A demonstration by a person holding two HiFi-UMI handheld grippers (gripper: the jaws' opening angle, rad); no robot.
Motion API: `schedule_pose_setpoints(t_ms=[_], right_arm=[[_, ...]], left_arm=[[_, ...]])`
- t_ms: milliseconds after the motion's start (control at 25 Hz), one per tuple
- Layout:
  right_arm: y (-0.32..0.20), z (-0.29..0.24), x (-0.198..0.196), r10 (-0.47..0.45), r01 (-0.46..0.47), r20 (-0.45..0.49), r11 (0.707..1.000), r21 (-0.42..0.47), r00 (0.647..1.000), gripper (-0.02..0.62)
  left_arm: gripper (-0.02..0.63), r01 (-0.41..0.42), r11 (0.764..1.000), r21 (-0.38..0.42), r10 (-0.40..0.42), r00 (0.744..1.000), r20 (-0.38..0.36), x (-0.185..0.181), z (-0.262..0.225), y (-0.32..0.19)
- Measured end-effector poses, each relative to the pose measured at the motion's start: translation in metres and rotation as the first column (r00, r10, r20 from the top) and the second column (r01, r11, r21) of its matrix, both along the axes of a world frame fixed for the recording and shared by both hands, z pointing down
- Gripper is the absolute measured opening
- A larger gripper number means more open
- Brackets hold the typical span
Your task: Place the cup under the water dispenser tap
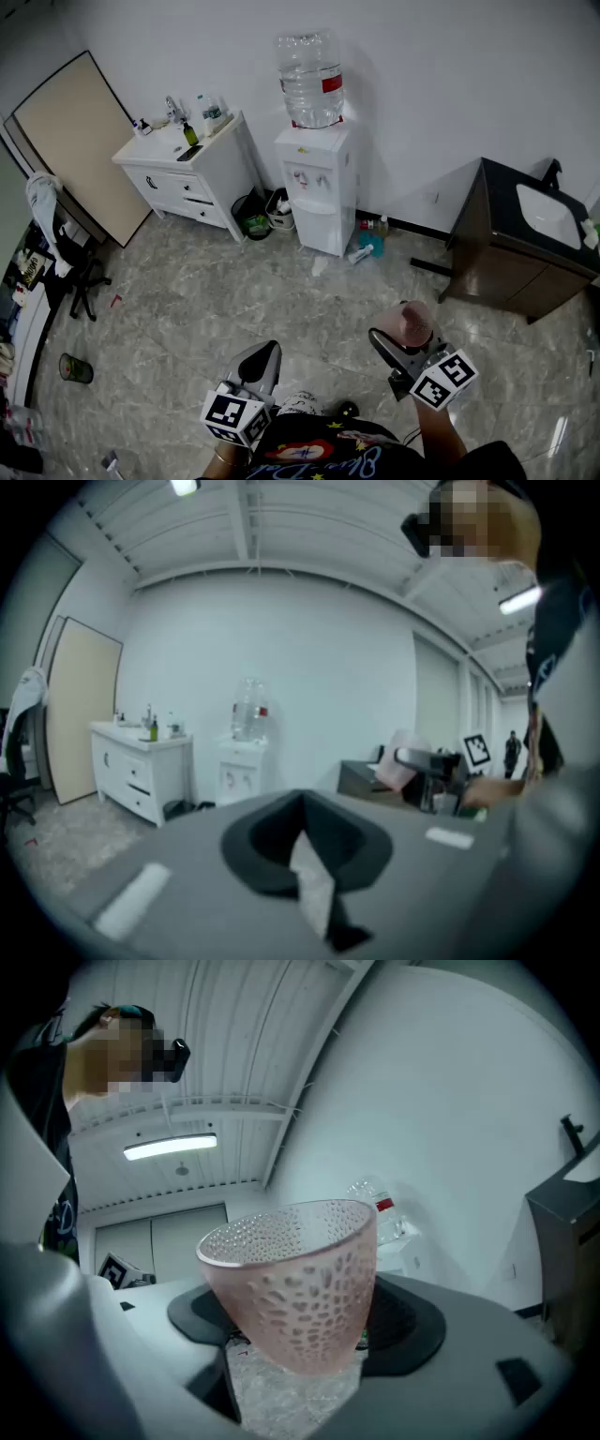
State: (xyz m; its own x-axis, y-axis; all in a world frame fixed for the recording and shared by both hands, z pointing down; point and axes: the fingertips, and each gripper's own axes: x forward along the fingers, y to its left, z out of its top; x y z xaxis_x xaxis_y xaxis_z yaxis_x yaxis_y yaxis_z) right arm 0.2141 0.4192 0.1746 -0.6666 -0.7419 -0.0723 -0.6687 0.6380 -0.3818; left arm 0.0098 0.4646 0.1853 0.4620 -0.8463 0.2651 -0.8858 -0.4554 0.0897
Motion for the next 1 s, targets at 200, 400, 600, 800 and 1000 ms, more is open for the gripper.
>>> schedule_pose_setpoints(t_ms=[200,400,600,800,1000], right_arm=[[-0.028,0.008,0.007,-0.007,0.006,0.021,1.000,0.020,1.000,0.402],[-0.080,0.012,-0.014,-0.020,0.022,-0.036,0.999,0.035,0.999,0.402],[-0.161,0.024,-0.056,-0.009,0.010,-0.043,0.999,0.031,0.999,0.402],[-0.289,0.051,-0.116,0.062,-0.062,-0.071,0.998,0.005,0.996,0.402],[-0.435,0.085,-0.198,0.076,-0.084,-0.143,0.995,-0.055,0.987,0.402]], left_arm=[[-0.003,0.040,0.998,0.039,-0.040,0.999,0.010,-0.006,0.004,-0.029],[-0.003,0.082,0.995,0.061,-0.080,0.996,-0.036,-0.030,0.008,-0.084],[-0.003,0.027,0.997,0.077,-0.022,0.997,-0.067,-0.058,0.034,-0.187],[-0.003,-0.072,0.995,0.066,0.072,0.997,-0.003,-0.100,0.056,-0.338],[-0.003,-0.165,0.986,0.002,0.164,0.986,0.036,-0.140,0.086,-0.482]])
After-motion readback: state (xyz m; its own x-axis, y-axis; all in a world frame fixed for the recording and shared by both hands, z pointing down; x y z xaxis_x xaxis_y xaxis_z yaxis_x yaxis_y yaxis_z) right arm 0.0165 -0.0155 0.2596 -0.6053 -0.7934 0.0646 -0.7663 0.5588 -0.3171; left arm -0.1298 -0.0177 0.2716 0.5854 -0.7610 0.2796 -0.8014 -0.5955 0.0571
